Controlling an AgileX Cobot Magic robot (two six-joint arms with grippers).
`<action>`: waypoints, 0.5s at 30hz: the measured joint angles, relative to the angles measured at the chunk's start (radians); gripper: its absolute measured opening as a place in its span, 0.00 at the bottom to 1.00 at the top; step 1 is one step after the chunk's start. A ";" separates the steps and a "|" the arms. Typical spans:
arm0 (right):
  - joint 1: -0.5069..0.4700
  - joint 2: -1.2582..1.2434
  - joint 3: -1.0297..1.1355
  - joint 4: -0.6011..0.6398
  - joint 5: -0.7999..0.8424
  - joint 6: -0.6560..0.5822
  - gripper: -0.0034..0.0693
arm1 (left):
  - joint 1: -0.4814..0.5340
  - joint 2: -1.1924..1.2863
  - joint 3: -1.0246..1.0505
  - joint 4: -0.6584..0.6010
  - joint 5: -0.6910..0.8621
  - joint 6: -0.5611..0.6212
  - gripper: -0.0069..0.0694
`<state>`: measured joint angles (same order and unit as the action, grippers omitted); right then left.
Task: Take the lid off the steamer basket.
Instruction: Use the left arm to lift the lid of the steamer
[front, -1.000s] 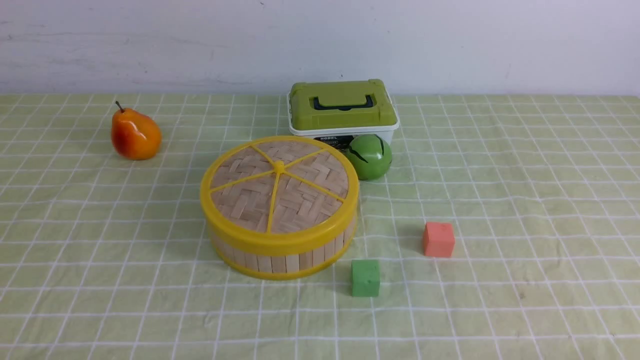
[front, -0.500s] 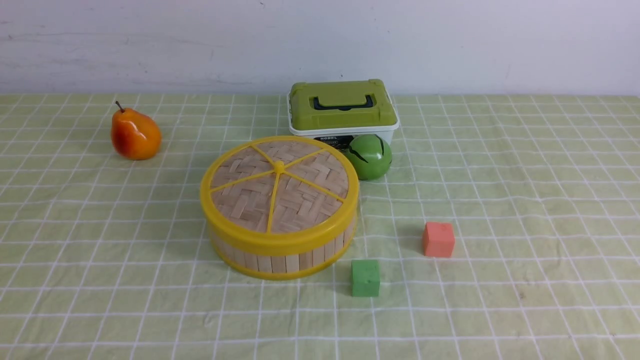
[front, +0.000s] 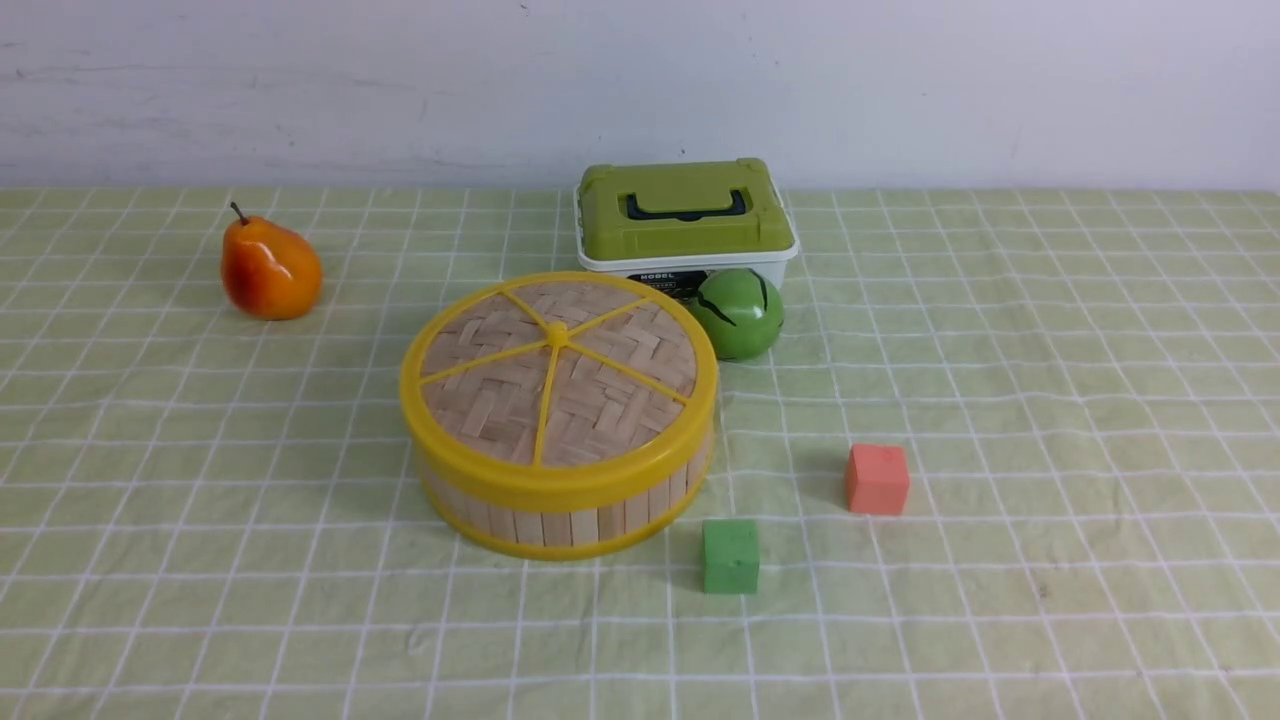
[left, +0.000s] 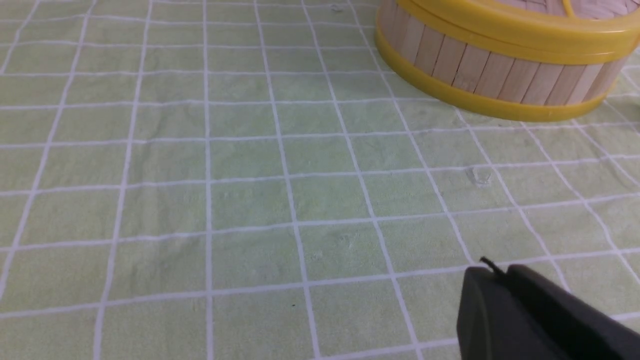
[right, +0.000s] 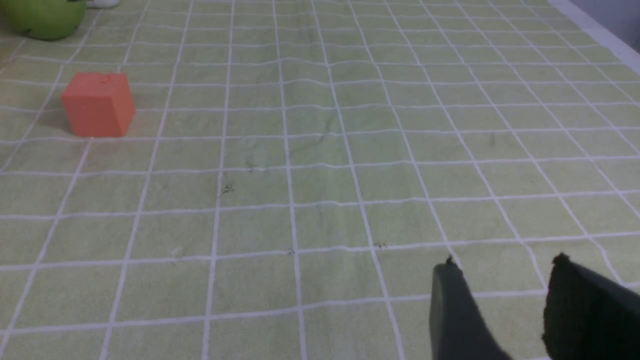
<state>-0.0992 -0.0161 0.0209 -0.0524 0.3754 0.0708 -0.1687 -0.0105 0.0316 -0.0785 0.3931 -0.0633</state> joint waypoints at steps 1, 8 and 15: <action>0.000 0.000 0.000 0.000 0.000 0.000 0.38 | 0.000 0.000 0.000 0.001 0.000 0.000 0.13; 0.000 0.000 0.000 0.000 0.000 0.000 0.38 | 0.000 0.000 0.000 0.017 0.000 0.000 0.13; 0.000 0.000 0.000 0.000 0.000 0.000 0.38 | 0.000 0.000 0.000 0.018 -0.027 0.000 0.14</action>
<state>-0.0992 -0.0161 0.0209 -0.0524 0.3754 0.0708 -0.1687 -0.0105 0.0316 -0.0609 0.3664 -0.0633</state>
